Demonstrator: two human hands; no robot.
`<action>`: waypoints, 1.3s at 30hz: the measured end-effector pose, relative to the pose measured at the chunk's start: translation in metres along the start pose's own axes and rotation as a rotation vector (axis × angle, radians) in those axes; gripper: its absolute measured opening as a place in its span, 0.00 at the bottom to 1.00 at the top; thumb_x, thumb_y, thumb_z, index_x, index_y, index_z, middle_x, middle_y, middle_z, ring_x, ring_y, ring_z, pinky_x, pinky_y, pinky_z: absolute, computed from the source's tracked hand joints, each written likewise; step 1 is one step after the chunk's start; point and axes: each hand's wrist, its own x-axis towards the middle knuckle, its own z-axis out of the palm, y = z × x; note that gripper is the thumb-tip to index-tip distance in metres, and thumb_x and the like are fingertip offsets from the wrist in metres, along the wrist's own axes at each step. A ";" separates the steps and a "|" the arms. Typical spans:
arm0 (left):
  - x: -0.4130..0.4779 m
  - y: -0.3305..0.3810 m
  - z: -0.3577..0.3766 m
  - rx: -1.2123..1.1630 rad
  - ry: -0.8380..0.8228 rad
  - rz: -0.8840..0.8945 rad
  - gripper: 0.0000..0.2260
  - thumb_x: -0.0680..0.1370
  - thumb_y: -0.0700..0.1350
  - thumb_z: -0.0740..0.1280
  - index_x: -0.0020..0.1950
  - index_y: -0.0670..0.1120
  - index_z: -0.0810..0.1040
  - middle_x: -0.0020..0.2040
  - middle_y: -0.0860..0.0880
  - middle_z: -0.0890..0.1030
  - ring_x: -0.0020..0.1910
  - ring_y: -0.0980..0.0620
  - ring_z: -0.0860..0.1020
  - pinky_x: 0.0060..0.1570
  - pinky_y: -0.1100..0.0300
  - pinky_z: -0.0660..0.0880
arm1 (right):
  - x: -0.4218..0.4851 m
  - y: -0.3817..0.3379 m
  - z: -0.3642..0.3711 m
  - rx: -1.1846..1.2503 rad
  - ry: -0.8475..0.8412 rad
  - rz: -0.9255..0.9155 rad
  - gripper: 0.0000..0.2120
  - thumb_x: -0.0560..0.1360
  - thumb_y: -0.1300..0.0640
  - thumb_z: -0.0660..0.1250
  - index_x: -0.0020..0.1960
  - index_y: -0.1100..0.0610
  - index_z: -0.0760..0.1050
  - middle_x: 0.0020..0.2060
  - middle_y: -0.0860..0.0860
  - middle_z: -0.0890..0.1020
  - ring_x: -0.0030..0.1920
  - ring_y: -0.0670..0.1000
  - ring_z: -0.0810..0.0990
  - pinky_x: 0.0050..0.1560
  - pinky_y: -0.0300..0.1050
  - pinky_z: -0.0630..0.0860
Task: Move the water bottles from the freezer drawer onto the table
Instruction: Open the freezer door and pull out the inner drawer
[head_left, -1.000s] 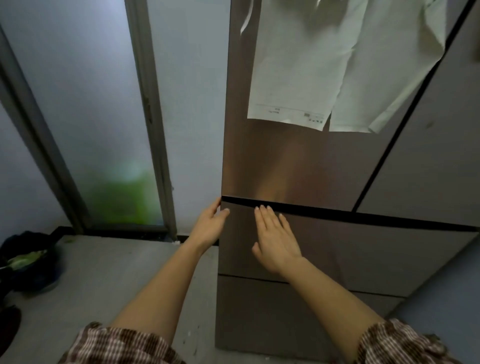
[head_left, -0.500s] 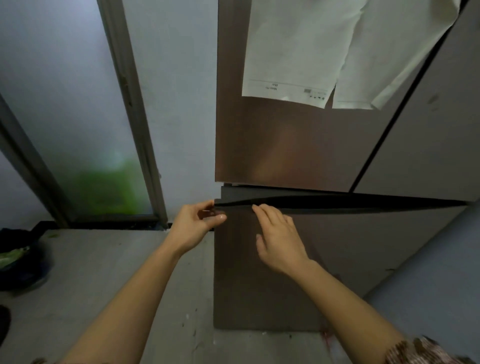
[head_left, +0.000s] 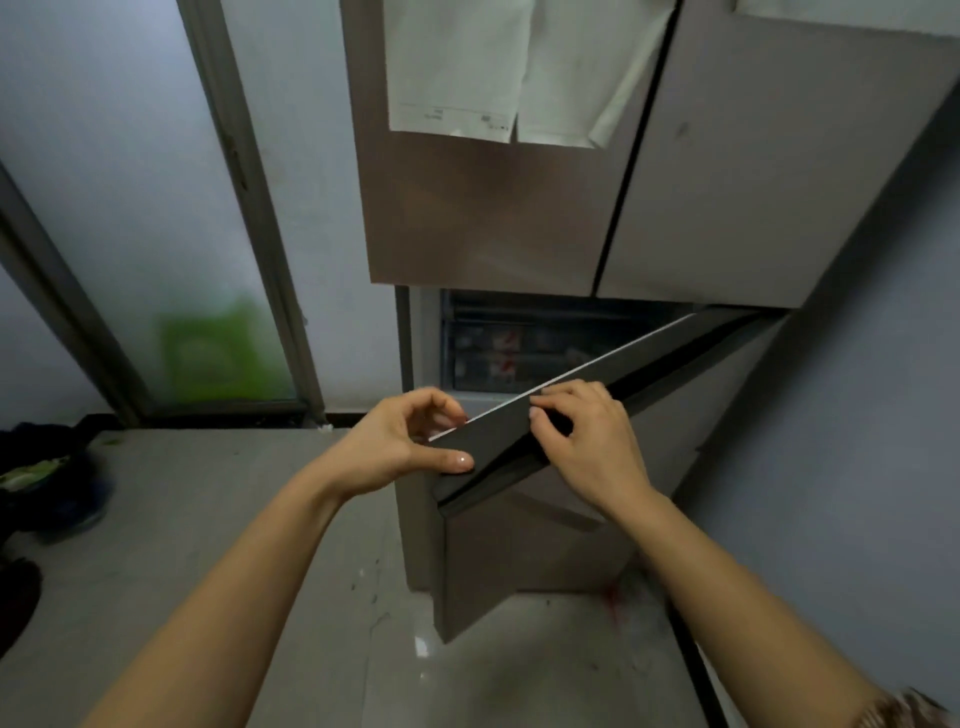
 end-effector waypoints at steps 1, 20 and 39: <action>-0.008 0.006 0.017 -0.014 0.003 0.000 0.16 0.67 0.34 0.76 0.50 0.44 0.77 0.40 0.54 0.84 0.41 0.57 0.82 0.39 0.67 0.77 | -0.012 0.005 -0.013 -0.010 -0.015 -0.011 0.11 0.76 0.54 0.65 0.53 0.55 0.82 0.51 0.48 0.83 0.54 0.50 0.76 0.57 0.49 0.72; -0.023 0.070 0.341 0.393 -0.213 0.137 0.31 0.81 0.47 0.61 0.79 0.51 0.48 0.79 0.55 0.47 0.76 0.60 0.47 0.71 0.65 0.46 | -0.191 0.154 -0.247 -0.005 -0.234 0.360 0.17 0.76 0.58 0.66 0.64 0.60 0.75 0.66 0.52 0.75 0.67 0.48 0.73 0.69 0.39 0.64; 0.122 0.106 0.450 1.101 -0.409 0.375 0.40 0.73 0.29 0.54 0.78 0.55 0.43 0.79 0.54 0.44 0.78 0.46 0.44 0.76 0.44 0.50 | -0.198 0.238 -0.294 -0.734 -0.112 0.518 0.06 0.75 0.62 0.61 0.51 0.62 0.75 0.50 0.58 0.80 0.49 0.57 0.79 0.43 0.44 0.71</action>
